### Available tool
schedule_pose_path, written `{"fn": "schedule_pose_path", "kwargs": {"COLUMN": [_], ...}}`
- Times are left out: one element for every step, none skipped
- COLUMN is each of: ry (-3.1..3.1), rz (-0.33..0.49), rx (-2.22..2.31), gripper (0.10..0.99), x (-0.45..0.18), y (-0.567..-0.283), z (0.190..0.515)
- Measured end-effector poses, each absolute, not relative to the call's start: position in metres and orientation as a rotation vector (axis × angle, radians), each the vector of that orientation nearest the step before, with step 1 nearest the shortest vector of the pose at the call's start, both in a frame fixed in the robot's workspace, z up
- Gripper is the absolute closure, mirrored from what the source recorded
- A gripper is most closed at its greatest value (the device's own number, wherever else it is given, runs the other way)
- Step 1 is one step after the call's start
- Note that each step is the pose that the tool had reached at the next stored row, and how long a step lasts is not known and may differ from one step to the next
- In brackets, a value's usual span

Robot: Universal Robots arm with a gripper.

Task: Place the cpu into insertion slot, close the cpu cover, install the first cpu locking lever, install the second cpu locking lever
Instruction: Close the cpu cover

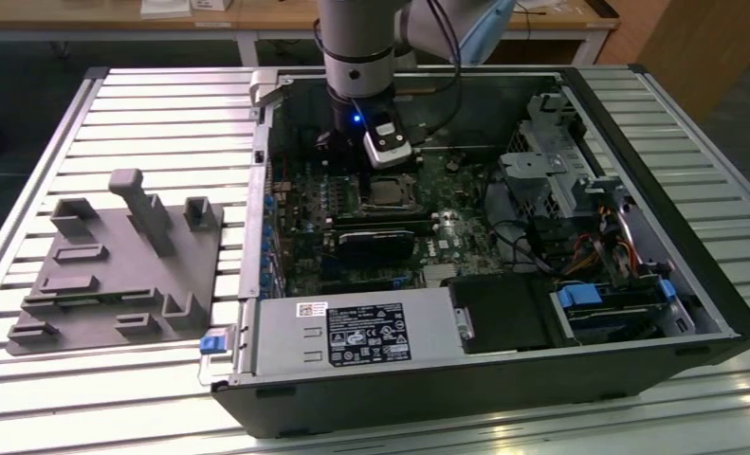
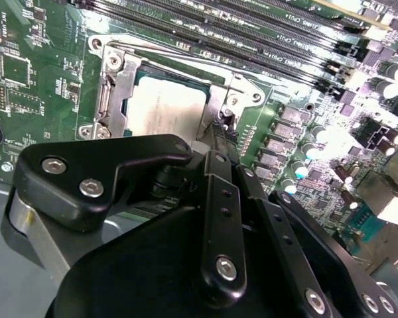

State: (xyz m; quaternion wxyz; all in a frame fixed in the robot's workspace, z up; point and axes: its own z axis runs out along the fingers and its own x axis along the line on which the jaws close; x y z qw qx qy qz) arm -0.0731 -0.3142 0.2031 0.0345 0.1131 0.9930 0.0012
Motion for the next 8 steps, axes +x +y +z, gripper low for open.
{"fn": "schedule_pose_path", "kwargs": {"ry": [3.053, 3.053, 3.053, 3.053, 3.053, 3.053, 3.053, 3.053], "rz": [0.004, 0.004, 0.004, 0.003, 0.003, 0.003, 0.003, 0.004], "rx": [0.348, 0.348, 0.348, 0.348, 0.348, 0.348, 0.348, 0.348], "gripper": [0.980, 0.980, 0.980, 0.980, 0.980, 0.980, 0.980, 0.980], "x": [-0.0732, -0.0733, -0.0733, -0.0734, -0.0734, -0.0734, -0.0734, -0.0731], "y": [-0.3142, -0.3142, -0.3142, -0.3143, -0.3143, -0.3143, -0.3142, -0.3142], "z": [0.2026, 0.2021, 0.2016, 0.2013, 0.2012, 0.2012, 0.2011, 0.2010]}}
